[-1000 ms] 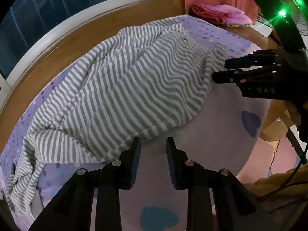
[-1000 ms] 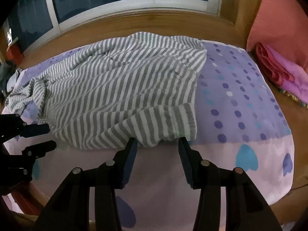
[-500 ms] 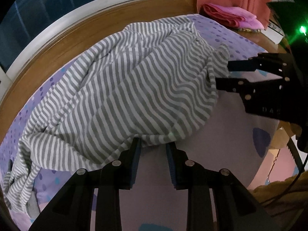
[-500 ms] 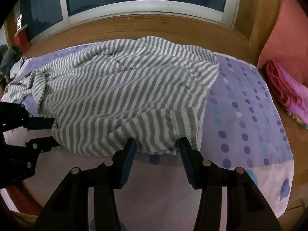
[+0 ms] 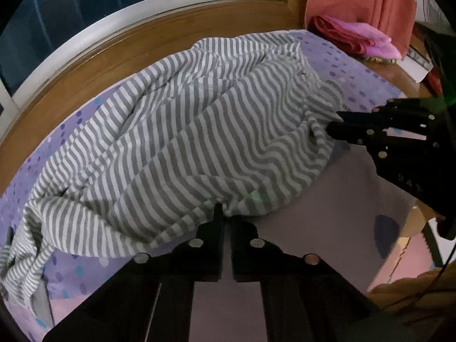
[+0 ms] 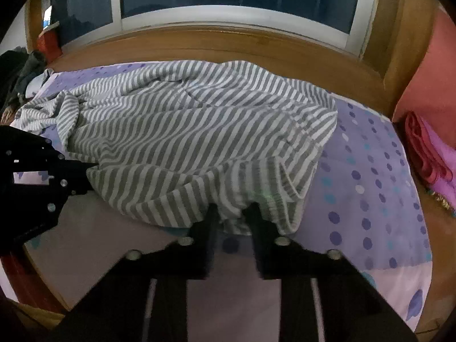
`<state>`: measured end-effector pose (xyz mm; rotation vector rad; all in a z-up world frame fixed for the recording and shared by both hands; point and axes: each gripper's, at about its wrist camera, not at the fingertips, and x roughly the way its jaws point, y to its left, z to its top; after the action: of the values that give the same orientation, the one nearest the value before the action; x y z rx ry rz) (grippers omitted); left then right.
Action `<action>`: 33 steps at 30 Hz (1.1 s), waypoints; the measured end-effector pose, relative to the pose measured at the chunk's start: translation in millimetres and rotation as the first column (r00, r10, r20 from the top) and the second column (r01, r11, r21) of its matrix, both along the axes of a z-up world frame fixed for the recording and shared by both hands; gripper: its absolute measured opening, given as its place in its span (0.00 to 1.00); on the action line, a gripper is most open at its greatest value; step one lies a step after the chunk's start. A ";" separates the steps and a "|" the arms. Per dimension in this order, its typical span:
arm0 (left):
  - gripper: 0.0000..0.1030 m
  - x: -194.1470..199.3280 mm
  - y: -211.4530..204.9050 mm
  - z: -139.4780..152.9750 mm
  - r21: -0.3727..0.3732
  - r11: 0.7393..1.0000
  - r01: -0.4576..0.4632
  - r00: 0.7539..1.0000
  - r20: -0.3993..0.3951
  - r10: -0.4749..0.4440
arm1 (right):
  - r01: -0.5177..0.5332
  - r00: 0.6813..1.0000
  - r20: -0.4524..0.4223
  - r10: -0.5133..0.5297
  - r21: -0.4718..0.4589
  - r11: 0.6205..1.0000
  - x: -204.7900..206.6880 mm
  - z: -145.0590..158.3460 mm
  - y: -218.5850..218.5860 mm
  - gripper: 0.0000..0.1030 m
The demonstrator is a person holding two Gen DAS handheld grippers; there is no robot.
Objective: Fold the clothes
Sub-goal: 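Smooth the garment with both grippers and lift them away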
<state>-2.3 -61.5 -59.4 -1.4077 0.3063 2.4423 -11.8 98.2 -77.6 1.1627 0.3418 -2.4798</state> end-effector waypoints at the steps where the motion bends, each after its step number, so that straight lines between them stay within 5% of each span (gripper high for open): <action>1: 0.03 3.0 0.7 4.7 0.008 1.000 0.001 1.000 -0.008 -0.001 | 0.000 1.000 -0.007 0.000 -0.016 1.000 2.7 5.7 5.3 0.08; 8: 0.03 40.3 15.7 59.4 0.120 0.991 0.059 0.998 -0.045 -0.054 | 0.000 0.999 -0.052 -0.006 -0.127 0.992 21.6 45.6 42.7 0.06; 14: 0.02 50.2 54.6 55.0 0.311 0.941 0.133 0.985 0.067 -0.161 | 0.039 0.998 -0.038 -0.045 -0.140 0.989 35.1 55.6 83.4 0.06; 19: 0.03 52.2 97.5 35.0 0.255 0.947 0.195 0.965 0.124 -0.232 | 0.118 0.992 0.067 -0.110 -0.133 0.984 32.8 31.0 114.0 0.06; 23: 0.12 50.6 97.3 36.8 0.215 0.965 0.148 0.978 0.114 -0.175 | 0.165 0.983 0.127 -0.135 -0.268 0.949 32.5 21.9 121.4 0.07; 25: 0.15 51.8 86.5 37.4 0.190 0.978 0.089 0.987 0.114 -0.112 | 0.185 0.979 0.154 -0.138 -0.354 0.917 32.5 19.7 121.3 0.13; 28: 0.15 56.8 63.1 37.3 0.167 0.986 -0.007 0.995 0.104 -0.011 | 0.212 0.970 0.208 -0.127 -0.460 0.862 32.4 15.9 109.1 0.36; 31: 0.15 63.3 18.0 42.4 0.177 0.979 -0.104 0.993 0.078 0.092 | 0.151 0.983 0.166 -0.080 -0.477 0.866 46.2 26.7 82.7 0.48; 33: 0.16 74.7 -14.5 47.5 0.187 0.968 -0.167 0.986 0.055 0.160 | 0.094 0.994 0.096 -0.057 -0.445 0.891 55.9 40.7 60.4 0.67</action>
<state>72.4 -76.0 -11.9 -1.4456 -0.0557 2.4909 44.2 158.6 -36.9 1.0844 -0.2971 -2.3843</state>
